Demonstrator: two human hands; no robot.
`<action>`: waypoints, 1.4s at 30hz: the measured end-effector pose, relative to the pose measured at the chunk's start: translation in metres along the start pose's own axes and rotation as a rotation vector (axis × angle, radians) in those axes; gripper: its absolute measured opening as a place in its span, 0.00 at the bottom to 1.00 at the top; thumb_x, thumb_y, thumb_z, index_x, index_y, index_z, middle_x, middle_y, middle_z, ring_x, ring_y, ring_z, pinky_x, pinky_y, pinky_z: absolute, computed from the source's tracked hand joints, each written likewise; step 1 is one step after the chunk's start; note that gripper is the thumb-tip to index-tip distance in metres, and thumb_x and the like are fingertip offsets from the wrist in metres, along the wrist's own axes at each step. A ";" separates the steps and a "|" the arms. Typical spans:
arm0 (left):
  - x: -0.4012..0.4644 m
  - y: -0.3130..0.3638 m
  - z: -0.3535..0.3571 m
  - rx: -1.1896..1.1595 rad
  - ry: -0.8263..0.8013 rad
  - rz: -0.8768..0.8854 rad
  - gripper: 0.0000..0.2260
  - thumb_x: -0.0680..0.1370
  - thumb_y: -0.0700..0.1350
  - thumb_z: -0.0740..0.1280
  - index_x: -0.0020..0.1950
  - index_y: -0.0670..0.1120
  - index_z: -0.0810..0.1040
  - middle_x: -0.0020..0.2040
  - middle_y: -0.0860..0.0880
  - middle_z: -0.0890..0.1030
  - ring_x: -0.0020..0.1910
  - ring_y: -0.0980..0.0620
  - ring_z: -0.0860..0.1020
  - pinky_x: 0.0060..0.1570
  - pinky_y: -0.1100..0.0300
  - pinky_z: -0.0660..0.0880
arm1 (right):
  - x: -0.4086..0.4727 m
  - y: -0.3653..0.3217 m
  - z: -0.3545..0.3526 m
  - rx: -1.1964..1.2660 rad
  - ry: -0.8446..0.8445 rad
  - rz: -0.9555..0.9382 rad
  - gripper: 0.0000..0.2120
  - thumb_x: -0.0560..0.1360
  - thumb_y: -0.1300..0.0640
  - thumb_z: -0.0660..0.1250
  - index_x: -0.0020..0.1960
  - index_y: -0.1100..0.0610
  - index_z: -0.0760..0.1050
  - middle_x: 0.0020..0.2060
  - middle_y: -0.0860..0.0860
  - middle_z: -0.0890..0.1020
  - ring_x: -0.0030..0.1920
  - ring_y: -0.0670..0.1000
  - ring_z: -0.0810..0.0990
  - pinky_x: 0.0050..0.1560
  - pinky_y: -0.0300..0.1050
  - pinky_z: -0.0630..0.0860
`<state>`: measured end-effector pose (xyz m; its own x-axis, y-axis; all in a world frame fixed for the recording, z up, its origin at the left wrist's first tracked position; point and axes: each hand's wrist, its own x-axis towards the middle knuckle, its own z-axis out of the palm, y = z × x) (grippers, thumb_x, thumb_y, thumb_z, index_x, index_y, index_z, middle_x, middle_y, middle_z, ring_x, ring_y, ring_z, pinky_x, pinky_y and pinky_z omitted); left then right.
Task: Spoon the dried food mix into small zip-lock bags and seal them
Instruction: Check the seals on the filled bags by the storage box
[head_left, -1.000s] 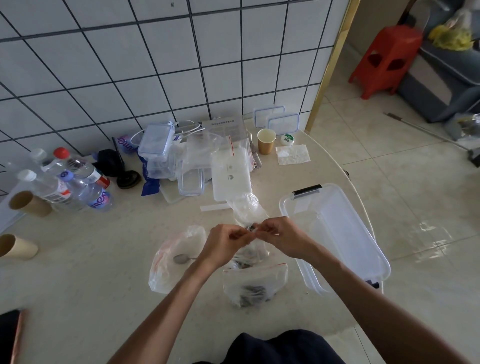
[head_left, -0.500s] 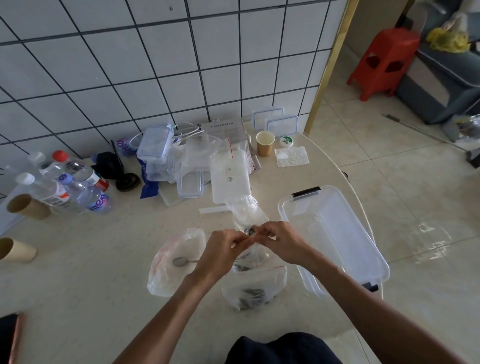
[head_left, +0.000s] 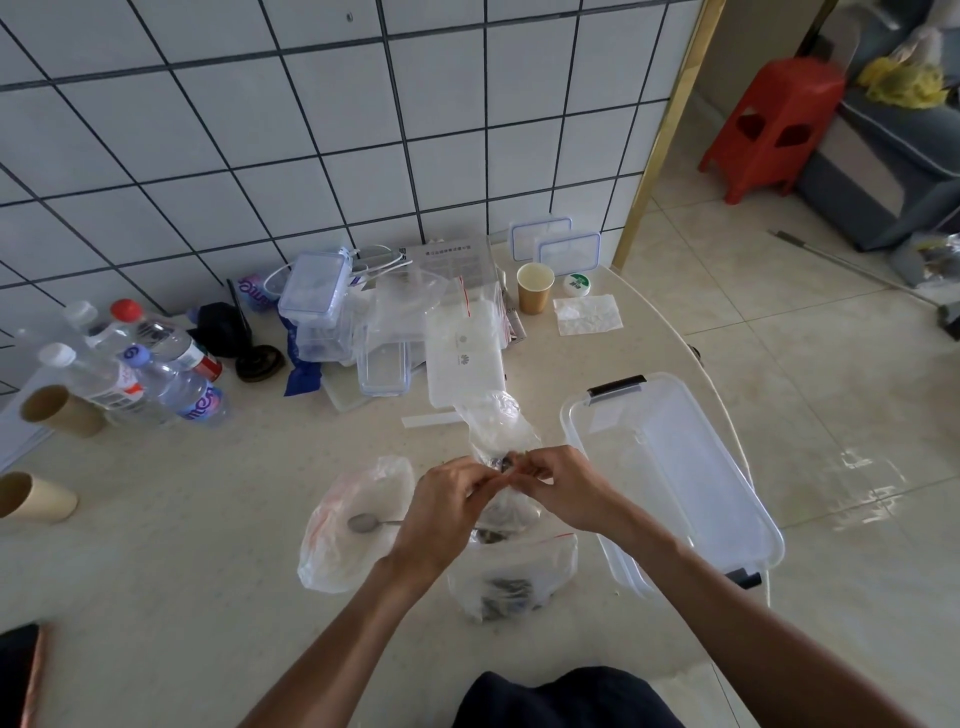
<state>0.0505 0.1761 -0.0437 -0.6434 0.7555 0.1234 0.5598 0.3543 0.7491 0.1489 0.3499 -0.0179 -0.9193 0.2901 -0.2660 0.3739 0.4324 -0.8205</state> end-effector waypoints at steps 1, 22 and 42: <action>0.000 -0.001 0.000 0.006 -0.001 0.003 0.15 0.83 0.56 0.67 0.47 0.48 0.87 0.37 0.54 0.82 0.37 0.55 0.79 0.39 0.57 0.75 | 0.000 -0.001 0.001 -0.002 0.006 -0.001 0.04 0.79 0.60 0.72 0.49 0.57 0.86 0.40 0.45 0.86 0.47 0.48 0.85 0.48 0.33 0.77; -0.009 -0.034 -0.010 0.184 -0.025 0.141 0.19 0.82 0.56 0.66 0.36 0.49 0.69 0.32 0.55 0.68 0.32 0.57 0.65 0.34 0.61 0.64 | -0.015 0.008 -0.004 -0.017 0.035 0.152 0.11 0.79 0.59 0.68 0.40 0.64 0.78 0.35 0.56 0.80 0.36 0.48 0.72 0.39 0.45 0.70; -0.048 -0.053 -0.030 -0.229 -0.085 -0.298 0.26 0.76 0.76 0.60 0.35 0.58 0.84 0.36 0.59 0.86 0.40 0.57 0.84 0.44 0.68 0.75 | -0.033 0.018 -0.017 -0.010 -0.172 0.127 0.06 0.79 0.57 0.72 0.48 0.58 0.86 0.43 0.49 0.88 0.45 0.47 0.85 0.50 0.39 0.81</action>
<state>0.0358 0.1047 -0.0700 -0.7091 0.6846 -0.1689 0.2174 0.4401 0.8712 0.1886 0.3624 -0.0158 -0.8719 0.1929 -0.4502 0.4884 0.4102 -0.7702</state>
